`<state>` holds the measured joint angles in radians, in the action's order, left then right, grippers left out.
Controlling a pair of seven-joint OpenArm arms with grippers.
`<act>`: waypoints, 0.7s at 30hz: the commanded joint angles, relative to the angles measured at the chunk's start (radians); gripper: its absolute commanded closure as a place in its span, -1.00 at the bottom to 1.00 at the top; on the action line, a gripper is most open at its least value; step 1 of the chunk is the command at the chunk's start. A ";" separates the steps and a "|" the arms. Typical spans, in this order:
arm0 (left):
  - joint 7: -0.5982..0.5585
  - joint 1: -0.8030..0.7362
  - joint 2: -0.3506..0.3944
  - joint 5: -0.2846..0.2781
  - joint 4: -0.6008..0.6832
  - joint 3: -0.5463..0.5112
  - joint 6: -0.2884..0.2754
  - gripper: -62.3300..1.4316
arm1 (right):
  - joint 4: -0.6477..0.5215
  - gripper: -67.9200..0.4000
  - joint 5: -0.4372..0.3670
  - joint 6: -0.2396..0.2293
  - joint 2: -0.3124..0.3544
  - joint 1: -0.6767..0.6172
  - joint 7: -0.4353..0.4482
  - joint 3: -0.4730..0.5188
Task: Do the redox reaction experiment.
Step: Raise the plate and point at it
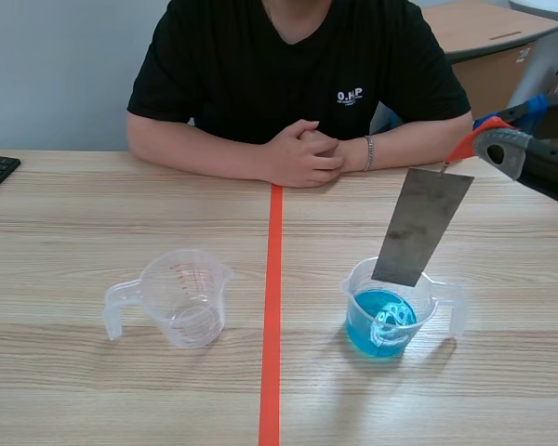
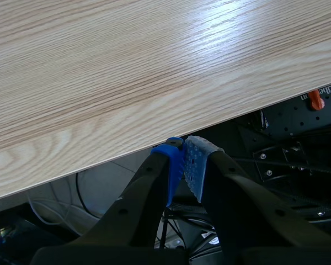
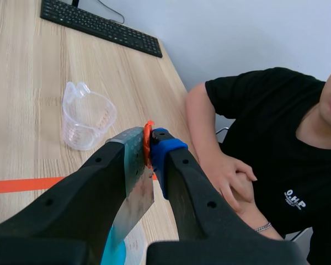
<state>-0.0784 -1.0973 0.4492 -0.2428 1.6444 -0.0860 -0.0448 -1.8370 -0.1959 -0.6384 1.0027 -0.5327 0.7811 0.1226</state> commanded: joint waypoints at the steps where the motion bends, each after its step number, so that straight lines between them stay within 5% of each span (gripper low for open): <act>1: -0.006 -0.002 -0.003 0.000 0.006 -0.004 0.001 0.83 | -0.014 0.94 -0.030 0.001 0.034 0.012 0.014 0.015; 9: 0.020 -0.002 0.024 0.001 0.006 -0.004 0.002 0.83 | -0.014 0.94 -0.048 0.001 0.042 0.012 0.014 0.017; 21: -0.036 0.049 0.270 -0.008 0.030 -0.004 -0.003 0.83 | -0.014 0.94 -0.048 -0.008 0.042 0.012 0.015 0.026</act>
<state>-0.1009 -1.0672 0.7033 -0.2443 1.6463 -0.0856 -0.0494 -1.8378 -0.2253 -0.6460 1.0309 -0.5323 0.7811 0.1234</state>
